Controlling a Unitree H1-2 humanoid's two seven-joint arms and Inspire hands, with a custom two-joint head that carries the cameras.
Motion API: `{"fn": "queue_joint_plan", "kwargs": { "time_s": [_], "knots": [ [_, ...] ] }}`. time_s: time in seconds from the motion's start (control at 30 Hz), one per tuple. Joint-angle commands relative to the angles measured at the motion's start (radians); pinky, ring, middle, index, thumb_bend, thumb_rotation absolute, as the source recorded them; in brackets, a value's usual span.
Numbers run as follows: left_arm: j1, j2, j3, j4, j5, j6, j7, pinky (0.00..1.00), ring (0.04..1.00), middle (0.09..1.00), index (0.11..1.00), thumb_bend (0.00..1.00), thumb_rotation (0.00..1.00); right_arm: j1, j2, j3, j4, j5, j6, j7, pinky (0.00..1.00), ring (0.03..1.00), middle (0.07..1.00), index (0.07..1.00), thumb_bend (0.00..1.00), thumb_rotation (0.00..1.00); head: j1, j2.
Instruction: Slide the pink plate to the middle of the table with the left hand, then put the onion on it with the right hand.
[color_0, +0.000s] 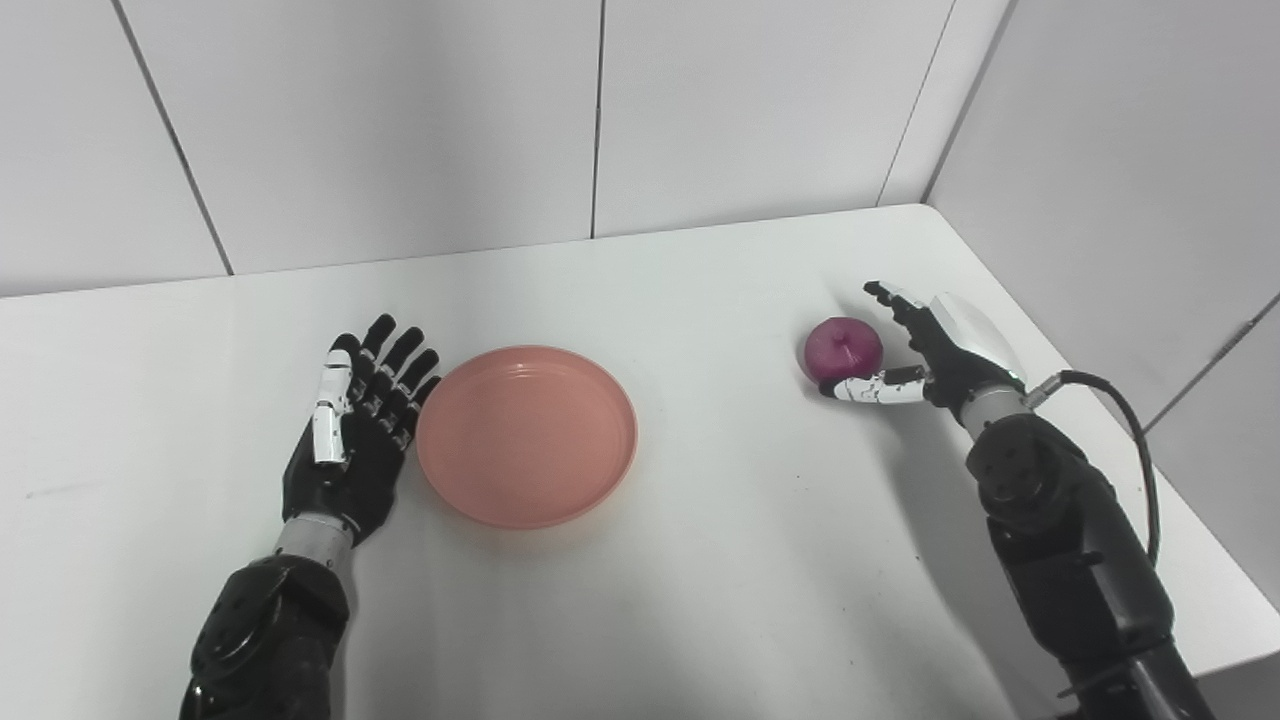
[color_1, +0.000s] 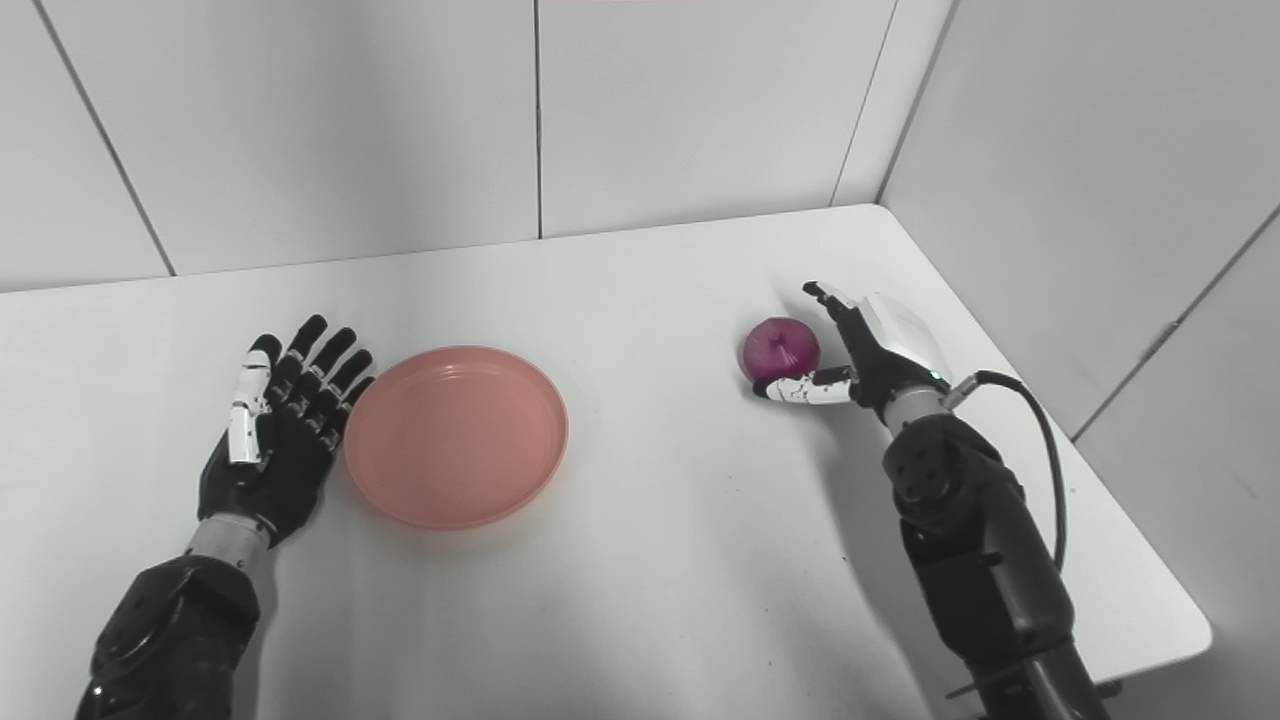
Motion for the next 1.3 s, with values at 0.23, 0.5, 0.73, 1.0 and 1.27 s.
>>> {"fn": "queue_joint_plan", "kwargs": {
  "time_s": [0.23,0.5,0.73,1.0,1.27],
  "knots": [
    [0.037,0.01,0.001,0.024,0.016,0.039,0.028,0.95,0.944,0.95,0.949,0.39,1.0,-0.066,-0.032,0.016,-0.005,0.029,-0.002,-0.011,0.8,0.874,0.895,0.895,1.0,0.33,0.001,0.0],
    [0.038,0.008,0.001,0.016,0.016,0.047,0.033,0.95,0.945,0.949,0.949,0.39,1.0,-0.081,-0.047,0.041,0.009,0.023,0.0,0.0,0.68,0.787,0.827,0.832,1.0,0.27,0.005,0.005],
    [0.04,0.008,-0.001,0.01,0.017,0.05,0.035,0.95,0.944,0.949,0.948,0.39,1.0,-0.105,-0.055,0.046,0.047,0.01,0.002,0.034,0.69,0.786,0.828,0.827,0.97,0.21,0.007,0.007],
    [0.042,0.003,0.002,0.0,0.013,0.064,0.047,0.95,0.939,0.943,0.942,0.39,1.0,-0.116,-0.053,0.026,0.073,-0.023,0.001,0.07,0.64,0.762,0.813,0.837,0.98,0.19,0.01,0.01],
    [0.043,0.005,-0.001,-0.002,0.013,0.064,0.046,0.95,0.944,0.946,0.947,0.39,1.0,-0.114,-0.072,0.041,0.094,-0.007,-0.002,0.041,0.67,0.763,0.808,0.814,0.92,0.13,0.01,0.011]
  ]
}}
